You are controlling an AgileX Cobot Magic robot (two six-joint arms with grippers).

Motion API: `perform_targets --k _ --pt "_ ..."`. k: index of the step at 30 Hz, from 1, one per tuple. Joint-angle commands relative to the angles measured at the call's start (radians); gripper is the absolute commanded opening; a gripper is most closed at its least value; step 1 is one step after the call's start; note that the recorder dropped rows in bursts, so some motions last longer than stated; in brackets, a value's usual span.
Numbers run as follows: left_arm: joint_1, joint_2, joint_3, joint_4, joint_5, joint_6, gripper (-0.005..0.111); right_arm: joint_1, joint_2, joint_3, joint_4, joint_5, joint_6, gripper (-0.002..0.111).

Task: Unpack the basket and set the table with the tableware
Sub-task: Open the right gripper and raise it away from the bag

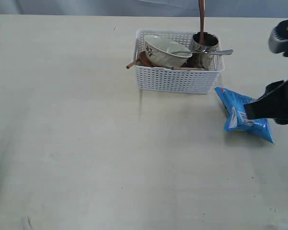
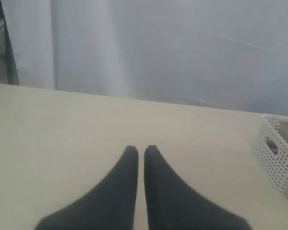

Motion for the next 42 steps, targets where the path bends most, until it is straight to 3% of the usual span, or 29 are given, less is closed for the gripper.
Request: perform_targets --k 1,6,10,14,17,20,23,26,32,42 --pt "0.005 -0.004 0.004 -0.004 -0.001 0.004 0.005 -0.004 -0.13 -0.001 -0.014 0.015 -0.005 0.043" --pt "0.005 -0.004 0.004 -0.004 -0.001 0.004 0.005 -0.006 -0.129 -0.104 -0.196 -0.005 0.107 0.043" --pt "0.005 -0.004 0.004 -0.004 -0.001 0.004 0.005 -0.012 0.051 -0.277 -0.297 -0.025 0.122 0.044" --pt "0.005 -0.004 0.004 -0.004 -0.001 0.004 0.005 -0.12 0.283 -0.449 -0.254 -0.064 0.047 0.044" --pt "0.005 -0.004 0.004 -0.004 -0.001 0.004 0.005 -0.269 0.442 -0.603 -0.083 -0.067 -0.109 0.044" --pt "0.005 -0.004 0.004 -0.004 -0.001 0.004 0.005 -0.445 0.597 -0.767 0.248 -0.011 -0.32 0.044" --pt "0.005 -0.004 0.004 -0.004 -0.001 0.004 0.005 -0.533 0.737 -0.895 0.565 0.083 -0.497 0.044" --pt "0.005 -0.004 0.004 -0.004 -0.001 0.004 0.005 -0.533 0.83 -0.954 0.652 0.112 -0.6 0.044" --pt "0.005 -0.004 0.004 -0.004 -0.001 0.004 0.005 -0.436 0.927 -0.959 0.652 -0.025 -0.645 0.056" --pt "0.005 -0.004 0.004 -0.004 -0.001 0.004 0.005 -0.321 1.005 -0.96 0.571 -0.28 -0.637 0.056"
